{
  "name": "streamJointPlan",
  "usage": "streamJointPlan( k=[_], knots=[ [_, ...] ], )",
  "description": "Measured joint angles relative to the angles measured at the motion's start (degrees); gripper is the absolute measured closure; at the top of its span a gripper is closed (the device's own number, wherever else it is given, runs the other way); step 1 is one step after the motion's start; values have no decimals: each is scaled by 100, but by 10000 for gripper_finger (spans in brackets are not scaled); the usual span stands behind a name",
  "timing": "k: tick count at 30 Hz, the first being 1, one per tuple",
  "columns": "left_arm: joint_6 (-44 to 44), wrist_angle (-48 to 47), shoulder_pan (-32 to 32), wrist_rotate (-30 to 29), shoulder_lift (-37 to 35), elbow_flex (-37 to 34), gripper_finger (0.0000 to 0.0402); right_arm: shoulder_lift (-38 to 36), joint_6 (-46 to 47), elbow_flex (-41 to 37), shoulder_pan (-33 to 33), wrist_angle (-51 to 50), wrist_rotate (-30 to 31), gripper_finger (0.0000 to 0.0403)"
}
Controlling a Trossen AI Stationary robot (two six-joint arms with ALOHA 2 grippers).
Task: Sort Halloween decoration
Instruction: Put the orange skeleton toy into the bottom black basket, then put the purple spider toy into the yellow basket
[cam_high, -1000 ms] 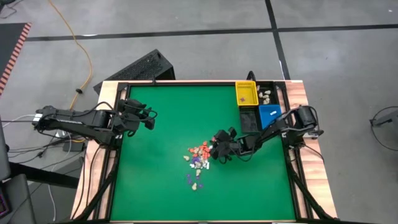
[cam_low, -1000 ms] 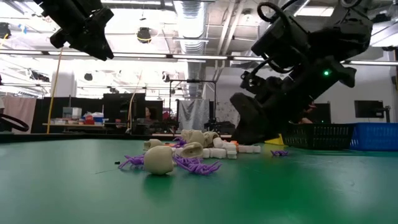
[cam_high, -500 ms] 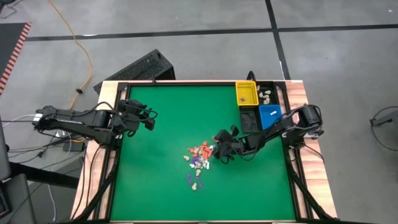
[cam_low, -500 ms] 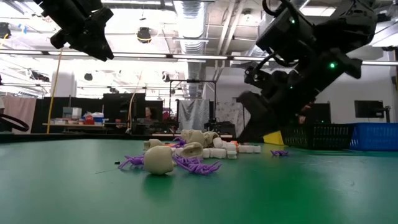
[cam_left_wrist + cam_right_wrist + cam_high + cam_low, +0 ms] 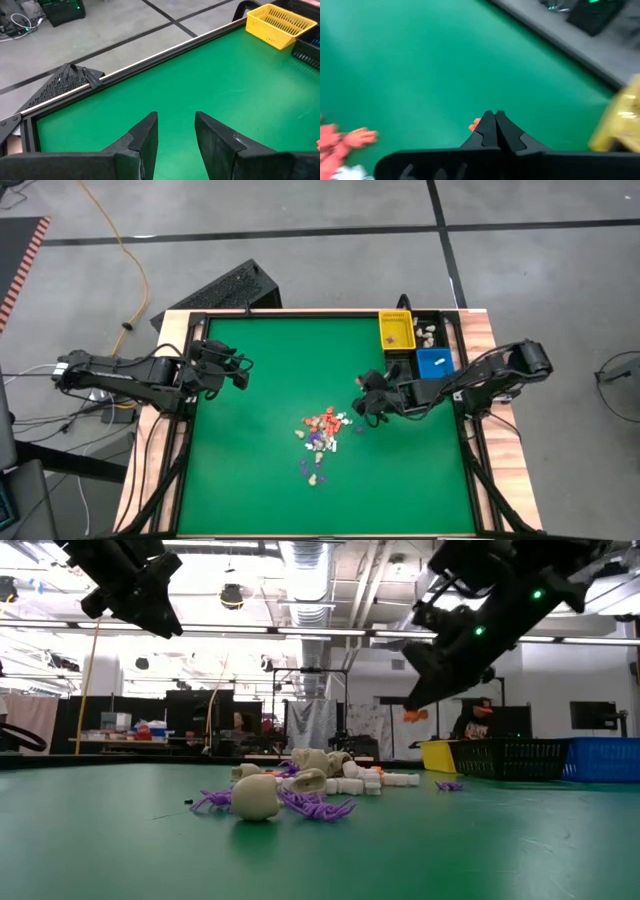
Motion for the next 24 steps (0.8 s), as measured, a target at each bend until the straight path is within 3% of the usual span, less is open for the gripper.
streamJointPlan(
  k=[6, 11, 15, 24],
  knots=[
    [0, -20, -2, 3, 0, 0, 280, -583, 1615, 1, -28, -2155, 883, 395],
    [0, -18, 0, -1, 0, 0, 280, -740, 2961, -1, -257, -3708, 905, 393],
    [0, -12, -2, -23, 0, 0, 280, -694, 3102, -1, -407, -3888, 730, 367],
    [-43, -2, -1, -23, 0, 0, 280, -690, 3058, -1, -446, -3836, 593, 253]
  ],
)
